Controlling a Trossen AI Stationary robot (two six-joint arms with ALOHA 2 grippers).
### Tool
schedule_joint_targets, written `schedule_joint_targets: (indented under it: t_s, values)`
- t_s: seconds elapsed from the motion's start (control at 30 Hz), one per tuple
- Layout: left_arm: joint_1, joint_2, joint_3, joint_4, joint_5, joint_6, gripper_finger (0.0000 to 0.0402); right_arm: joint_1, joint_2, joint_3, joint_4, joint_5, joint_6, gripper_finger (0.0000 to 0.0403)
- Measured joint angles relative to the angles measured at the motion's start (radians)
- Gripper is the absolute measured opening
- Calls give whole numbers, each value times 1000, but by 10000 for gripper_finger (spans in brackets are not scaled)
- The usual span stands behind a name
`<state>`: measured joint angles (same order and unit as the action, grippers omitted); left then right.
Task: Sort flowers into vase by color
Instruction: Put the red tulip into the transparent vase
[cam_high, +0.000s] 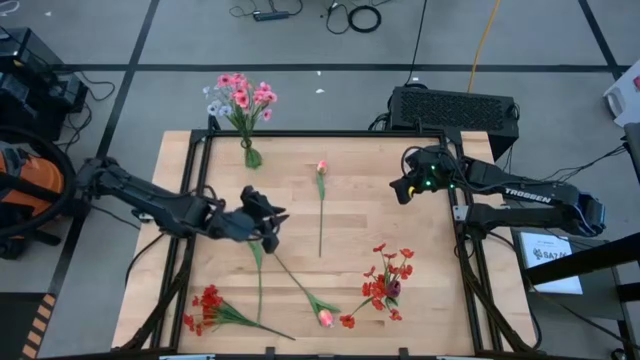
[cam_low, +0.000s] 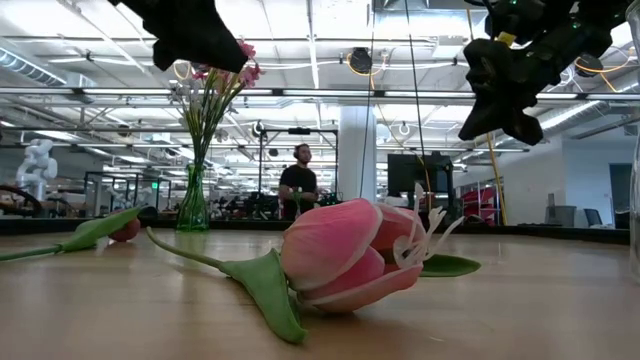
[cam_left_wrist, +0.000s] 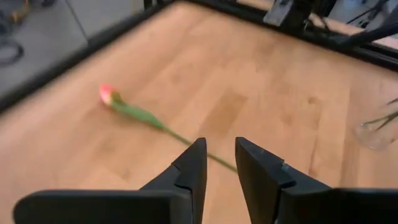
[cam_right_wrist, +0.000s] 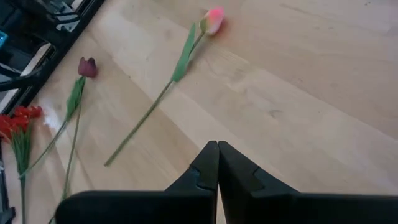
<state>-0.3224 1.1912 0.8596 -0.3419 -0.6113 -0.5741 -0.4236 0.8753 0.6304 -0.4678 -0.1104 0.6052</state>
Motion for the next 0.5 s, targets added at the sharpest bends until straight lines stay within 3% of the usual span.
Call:
schedule_joint_targets:
  t_s: [0.2,0.33,0.5]
  values:
    - [-20,99,108,-263,40,-471,71,0,0,0,-2,0,-20,0]
    - [-18,146,134,-424,194,-786,62,0,0,0,-2,0,-32,0]
    - [-19,211,134,-466,393,-1000,60,0,0,0,-2,0,-46,0]
